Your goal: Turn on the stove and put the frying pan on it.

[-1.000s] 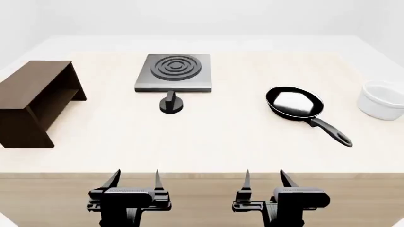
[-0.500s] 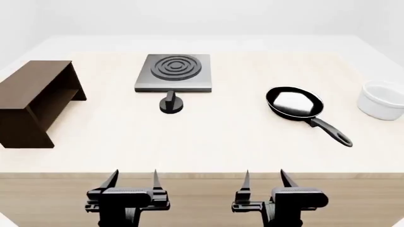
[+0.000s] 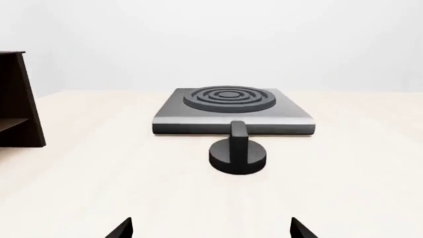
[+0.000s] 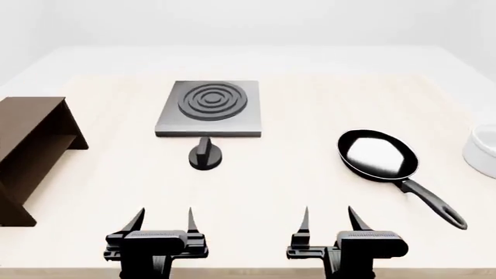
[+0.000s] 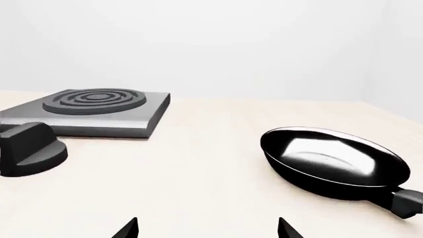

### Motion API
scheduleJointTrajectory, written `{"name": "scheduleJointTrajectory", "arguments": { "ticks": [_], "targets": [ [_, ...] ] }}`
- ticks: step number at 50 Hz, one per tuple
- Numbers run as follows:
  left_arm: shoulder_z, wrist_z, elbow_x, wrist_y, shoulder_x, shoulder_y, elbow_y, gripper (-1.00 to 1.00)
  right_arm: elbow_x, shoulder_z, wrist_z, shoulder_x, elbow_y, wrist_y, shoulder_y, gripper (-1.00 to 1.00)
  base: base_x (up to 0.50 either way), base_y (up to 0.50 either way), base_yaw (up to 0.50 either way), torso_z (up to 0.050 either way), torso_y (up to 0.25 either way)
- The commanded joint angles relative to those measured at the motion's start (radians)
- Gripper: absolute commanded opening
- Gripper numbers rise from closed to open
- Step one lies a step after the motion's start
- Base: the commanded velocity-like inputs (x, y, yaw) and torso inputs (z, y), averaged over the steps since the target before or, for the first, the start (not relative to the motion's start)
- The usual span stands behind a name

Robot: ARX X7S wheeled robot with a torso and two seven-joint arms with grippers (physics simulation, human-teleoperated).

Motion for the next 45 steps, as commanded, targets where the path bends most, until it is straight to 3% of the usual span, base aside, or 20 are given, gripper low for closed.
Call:
{"name": "scheduleJointTrajectory", "arguments": {
  "ticks": [1,26,36,45],
  "targets": [
    [0.015,-0.012,-0.014,0.003,-0.013,-0.002,-0.003,1.00,0.014,-0.013,0.015,0.012,0.001,-0.002,0.003,1.00,0.50,0.00,0.00,0.000,0.000],
    [0.041,-0.036,-0.034,-0.001,-0.035,-0.007,0.007,1.00,0.016,-0.045,0.048,0.034,0.004,0.014,0.015,1.00,0.50,0.00,0.00,0.000,0.000],
    [0.017,-0.062,-0.071,-0.089,-0.053,-0.030,0.070,1.00,0.022,-0.032,0.078,0.045,-0.030,0.067,0.030,1.00,0.02,0.00,0.00,0.000,0.000],
    [-0.014,-0.084,-0.130,-0.236,-0.089,-0.039,0.253,1.00,0.046,-0.010,0.103,0.078,-0.258,0.258,0.026,1.00,0.00,0.00,0.00,0.000,0.002]
  ]
}}
